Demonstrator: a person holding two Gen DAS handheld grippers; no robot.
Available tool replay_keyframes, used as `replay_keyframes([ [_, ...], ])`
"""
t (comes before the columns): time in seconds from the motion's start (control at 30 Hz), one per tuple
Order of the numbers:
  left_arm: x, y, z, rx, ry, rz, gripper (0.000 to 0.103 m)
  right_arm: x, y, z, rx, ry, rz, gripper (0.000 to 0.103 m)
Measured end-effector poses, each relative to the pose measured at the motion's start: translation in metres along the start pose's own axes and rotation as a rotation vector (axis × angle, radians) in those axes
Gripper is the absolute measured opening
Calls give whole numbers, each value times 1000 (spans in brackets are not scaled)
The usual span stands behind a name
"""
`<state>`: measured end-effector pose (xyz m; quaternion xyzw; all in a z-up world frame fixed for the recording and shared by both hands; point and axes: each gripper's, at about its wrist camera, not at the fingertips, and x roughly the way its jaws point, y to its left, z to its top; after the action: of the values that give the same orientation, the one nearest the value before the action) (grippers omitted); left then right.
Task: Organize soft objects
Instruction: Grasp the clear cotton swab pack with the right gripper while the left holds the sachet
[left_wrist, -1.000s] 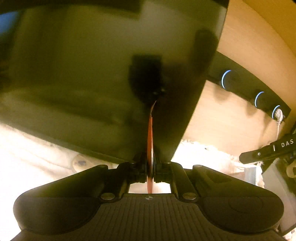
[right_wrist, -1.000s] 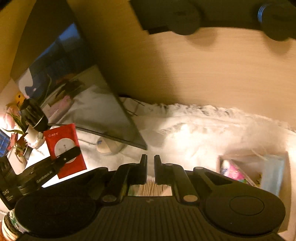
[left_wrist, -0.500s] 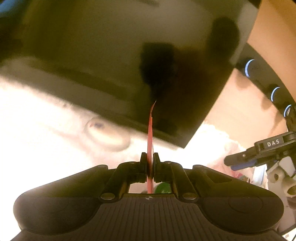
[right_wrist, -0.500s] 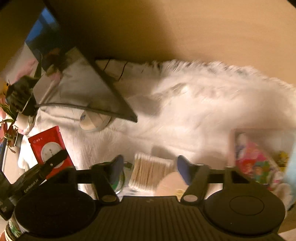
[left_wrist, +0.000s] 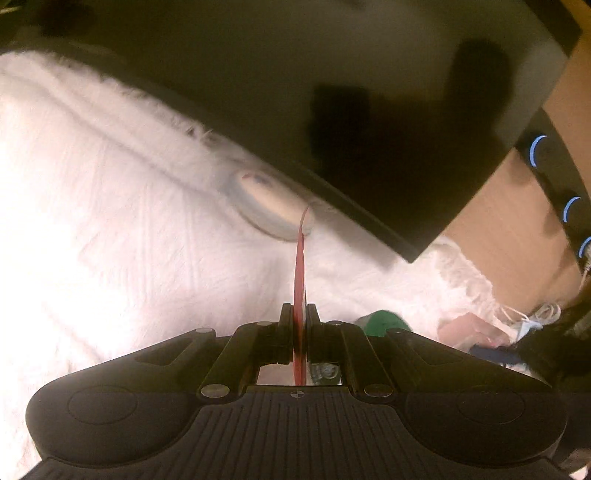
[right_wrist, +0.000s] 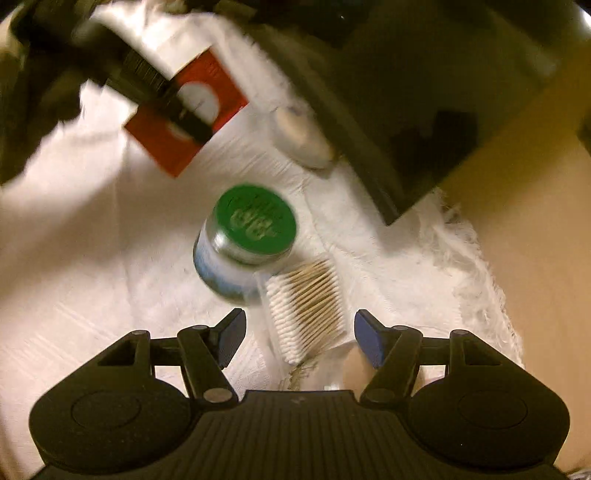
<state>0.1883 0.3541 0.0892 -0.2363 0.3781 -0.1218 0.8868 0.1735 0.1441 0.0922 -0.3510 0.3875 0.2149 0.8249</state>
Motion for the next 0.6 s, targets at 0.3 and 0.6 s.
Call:
replay_keyframes([
  [0.3, 0, -7, 3, 26, 13, 24, 8, 65, 24, 14, -63, 73, -171, 58],
  [0.6, -3, -14, 5, 60, 19, 49, 8, 23, -5, 21, 56, 5, -108, 21],
])
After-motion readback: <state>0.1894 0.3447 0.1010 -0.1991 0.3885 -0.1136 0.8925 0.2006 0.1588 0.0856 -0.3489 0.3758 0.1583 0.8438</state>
